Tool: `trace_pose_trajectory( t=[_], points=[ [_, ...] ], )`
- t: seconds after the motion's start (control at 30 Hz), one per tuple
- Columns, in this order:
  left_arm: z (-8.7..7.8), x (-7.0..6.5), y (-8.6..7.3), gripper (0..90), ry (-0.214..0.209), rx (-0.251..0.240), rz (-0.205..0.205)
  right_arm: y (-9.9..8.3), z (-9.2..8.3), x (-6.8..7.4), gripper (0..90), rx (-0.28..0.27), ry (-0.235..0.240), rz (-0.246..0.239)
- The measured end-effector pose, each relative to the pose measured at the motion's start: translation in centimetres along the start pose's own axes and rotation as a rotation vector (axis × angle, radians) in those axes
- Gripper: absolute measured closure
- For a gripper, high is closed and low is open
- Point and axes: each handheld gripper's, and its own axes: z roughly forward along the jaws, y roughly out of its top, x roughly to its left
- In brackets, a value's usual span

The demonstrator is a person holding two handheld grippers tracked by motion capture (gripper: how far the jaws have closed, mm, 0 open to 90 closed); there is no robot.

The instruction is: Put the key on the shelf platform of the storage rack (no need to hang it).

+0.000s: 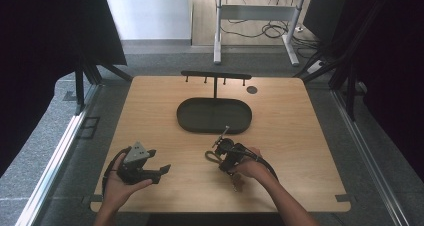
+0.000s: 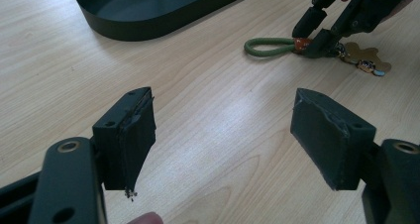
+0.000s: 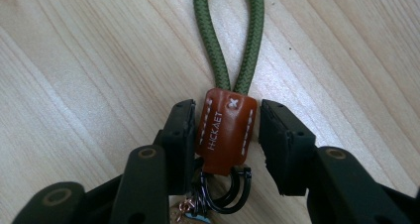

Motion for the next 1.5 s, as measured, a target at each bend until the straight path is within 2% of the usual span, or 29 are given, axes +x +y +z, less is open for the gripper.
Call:
trace_pose_trajectory(
  t=[0.27, 0.93, 1.07, 1.23, 1.5],
  points=[
    [0.1, -0.1, 0.0, 25.7, 0.0, 0.001, 0.0, 0.0, -0.1, -0.1, 64.5, 0.004, 0.001, 0.006],
    [0.1, 0.0, 0.0, 25.7, 0.001, 0.002, 0.001, 0.1, -0.1, -0.3, 66.5, 0.01, 0.008, 0.028],
    [0.2, 0.0, 0.0, 25.7, 0.001, 0.003, 0.0, 0.1, -0.5, -0.6, 66.5, -0.015, 0.035, 0.035],
    [0.1, -0.1, 0.0, 25.7, 0.0, 0.003, 0.002, 0.1, -1.6, -1.0, 66.5, -0.037, 0.045, 0.041],
    [0.2, -0.1, 0.0, 25.7, 0.001, 0.006, 0.003, -0.2, -2.3, -1.2, 66.5, -0.063, 0.054, 0.047]
  ],
)
